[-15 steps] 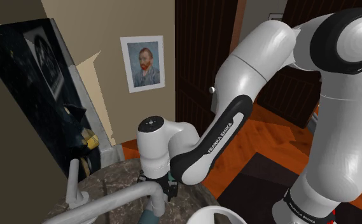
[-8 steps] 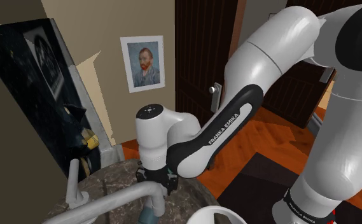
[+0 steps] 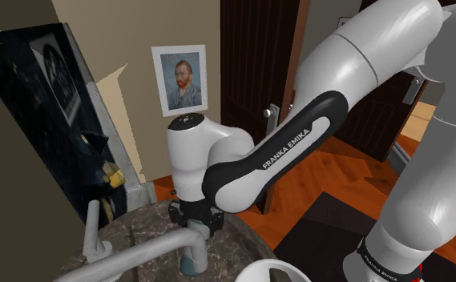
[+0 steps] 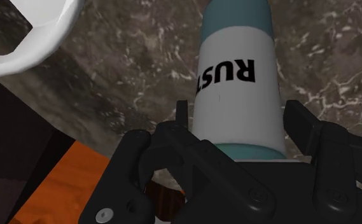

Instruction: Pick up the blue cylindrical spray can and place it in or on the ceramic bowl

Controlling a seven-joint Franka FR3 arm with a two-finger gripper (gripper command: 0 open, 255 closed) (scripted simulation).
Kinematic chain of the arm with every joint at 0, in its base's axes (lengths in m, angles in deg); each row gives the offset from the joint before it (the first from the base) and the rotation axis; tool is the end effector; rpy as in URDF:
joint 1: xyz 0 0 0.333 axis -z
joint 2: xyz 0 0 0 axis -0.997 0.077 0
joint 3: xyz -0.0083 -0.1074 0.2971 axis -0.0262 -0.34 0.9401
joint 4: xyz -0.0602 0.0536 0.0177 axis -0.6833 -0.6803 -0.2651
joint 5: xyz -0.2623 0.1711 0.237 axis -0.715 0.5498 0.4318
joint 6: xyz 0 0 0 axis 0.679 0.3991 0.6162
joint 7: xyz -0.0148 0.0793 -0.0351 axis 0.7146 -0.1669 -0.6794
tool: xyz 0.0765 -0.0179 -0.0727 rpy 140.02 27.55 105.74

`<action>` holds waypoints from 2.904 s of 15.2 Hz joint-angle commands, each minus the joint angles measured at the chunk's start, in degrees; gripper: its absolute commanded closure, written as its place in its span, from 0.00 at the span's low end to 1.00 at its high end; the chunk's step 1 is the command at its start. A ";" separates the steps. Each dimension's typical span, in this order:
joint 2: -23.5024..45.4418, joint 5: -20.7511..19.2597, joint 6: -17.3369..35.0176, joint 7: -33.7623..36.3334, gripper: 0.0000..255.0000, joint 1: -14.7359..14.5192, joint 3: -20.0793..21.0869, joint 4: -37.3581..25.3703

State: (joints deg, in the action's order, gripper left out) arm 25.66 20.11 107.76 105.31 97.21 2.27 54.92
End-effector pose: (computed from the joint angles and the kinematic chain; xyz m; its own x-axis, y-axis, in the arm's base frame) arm 0.3897 0.3440 0.3249 0.5954 -0.8034 -0.0059 -0.8034 -0.5955 0.0062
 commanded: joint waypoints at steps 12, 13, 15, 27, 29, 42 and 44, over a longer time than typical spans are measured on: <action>-12.10 12.68 -8.49 -8.27 1.00 0.44 0.33 -1.26; -15.13 15.64 -8.60 -9.67 1.00 -0.41 0.03 0.70; -20.80 20.86 -9.21 -11.90 1.00 -3.09 -1.25 4.39; -48.61 38.72 -18.79 -11.96 1.00 -24.41 -8.03 21.67; -53.19 40.99 -21.39 -10.72 1.00 -27.55 -7.97 23.69; -49.75 48.12 -11.76 -12.04 1.00 -26.75 0.53 29.28; -48.37 49.07 -9.67 -12.30 1.00 -26.25 2.07 29.89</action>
State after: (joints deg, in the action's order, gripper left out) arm -13.99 68.83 96.79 93.06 78.81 2.44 84.60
